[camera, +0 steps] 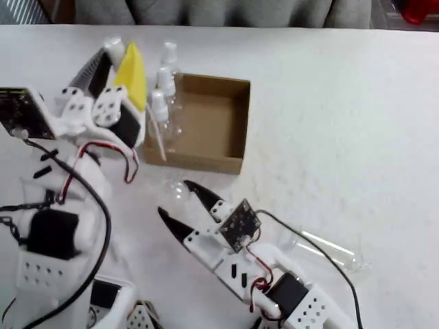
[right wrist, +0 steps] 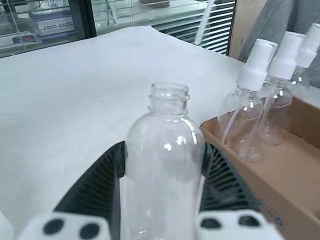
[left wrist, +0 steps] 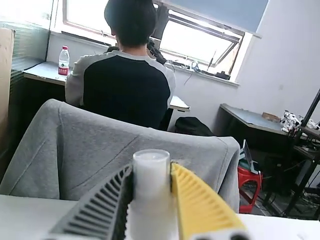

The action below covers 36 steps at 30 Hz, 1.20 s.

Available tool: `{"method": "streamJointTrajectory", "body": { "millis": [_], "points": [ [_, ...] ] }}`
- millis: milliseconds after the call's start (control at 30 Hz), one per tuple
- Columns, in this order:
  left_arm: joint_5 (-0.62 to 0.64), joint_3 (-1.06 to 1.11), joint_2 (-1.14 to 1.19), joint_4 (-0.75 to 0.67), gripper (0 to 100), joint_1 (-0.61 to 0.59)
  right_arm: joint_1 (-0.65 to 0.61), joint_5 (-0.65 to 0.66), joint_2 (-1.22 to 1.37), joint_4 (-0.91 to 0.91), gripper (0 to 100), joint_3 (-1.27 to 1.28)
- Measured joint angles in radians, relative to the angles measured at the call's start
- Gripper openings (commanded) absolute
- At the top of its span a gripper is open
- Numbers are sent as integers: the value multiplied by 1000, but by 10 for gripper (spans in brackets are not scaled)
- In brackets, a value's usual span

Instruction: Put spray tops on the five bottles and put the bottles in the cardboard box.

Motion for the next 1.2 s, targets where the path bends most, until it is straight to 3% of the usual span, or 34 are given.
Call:
{"method": "streamJointTrajectory", "body": {
  "millis": [400, 667, 1067, 1200],
  "points": [
    [5, 172, -296, 11, 22, 2, 0, 0, 0, 0, 16, 0],
    [5, 400, -370, -253, 22, 3, 0, 2, 0, 0, 16, 0],
    [5, 405, -390, -219, 22, 3, 0, 2, 0, 0, 16, 0],
    [60, 405, -393, -192, 22, 3, 0, 2, 0, 0, 16, 0]
  ]
}}
